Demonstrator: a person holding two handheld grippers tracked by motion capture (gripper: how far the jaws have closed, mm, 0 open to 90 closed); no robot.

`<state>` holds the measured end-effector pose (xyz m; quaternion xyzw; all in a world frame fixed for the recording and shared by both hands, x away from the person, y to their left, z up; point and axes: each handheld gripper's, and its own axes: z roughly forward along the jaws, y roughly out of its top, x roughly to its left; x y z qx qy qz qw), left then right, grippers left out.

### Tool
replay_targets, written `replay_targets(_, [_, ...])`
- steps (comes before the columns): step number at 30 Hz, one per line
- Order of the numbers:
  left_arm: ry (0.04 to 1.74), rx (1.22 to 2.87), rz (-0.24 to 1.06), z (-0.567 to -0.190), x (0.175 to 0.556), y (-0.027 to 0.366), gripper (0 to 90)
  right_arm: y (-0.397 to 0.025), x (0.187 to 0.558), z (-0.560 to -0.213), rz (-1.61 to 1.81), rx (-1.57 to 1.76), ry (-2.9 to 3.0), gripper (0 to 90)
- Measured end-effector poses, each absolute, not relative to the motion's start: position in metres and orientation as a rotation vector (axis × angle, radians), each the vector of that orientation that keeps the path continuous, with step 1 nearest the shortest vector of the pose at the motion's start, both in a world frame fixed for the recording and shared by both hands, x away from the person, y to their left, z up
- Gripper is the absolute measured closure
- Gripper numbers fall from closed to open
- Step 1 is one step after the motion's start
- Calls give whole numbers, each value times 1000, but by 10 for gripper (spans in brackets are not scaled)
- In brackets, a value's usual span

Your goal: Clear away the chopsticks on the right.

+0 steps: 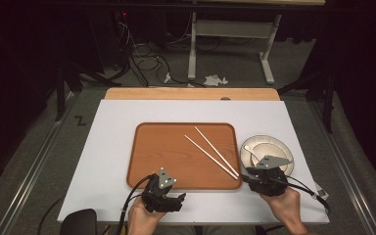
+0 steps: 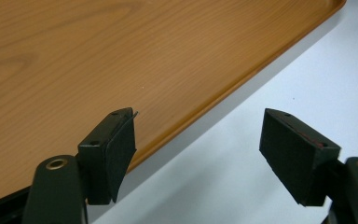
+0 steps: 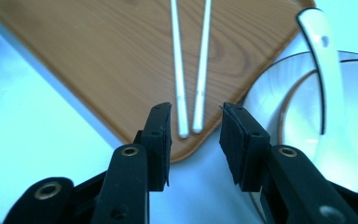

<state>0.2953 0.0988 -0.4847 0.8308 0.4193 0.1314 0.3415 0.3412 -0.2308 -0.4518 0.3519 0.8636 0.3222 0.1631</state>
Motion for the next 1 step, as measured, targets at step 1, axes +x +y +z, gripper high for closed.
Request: replay_targets(1, [1090, 2161, 340, -485, 296, 98, 267, -230, 340, -452, 916, 1007, 2464, 641])
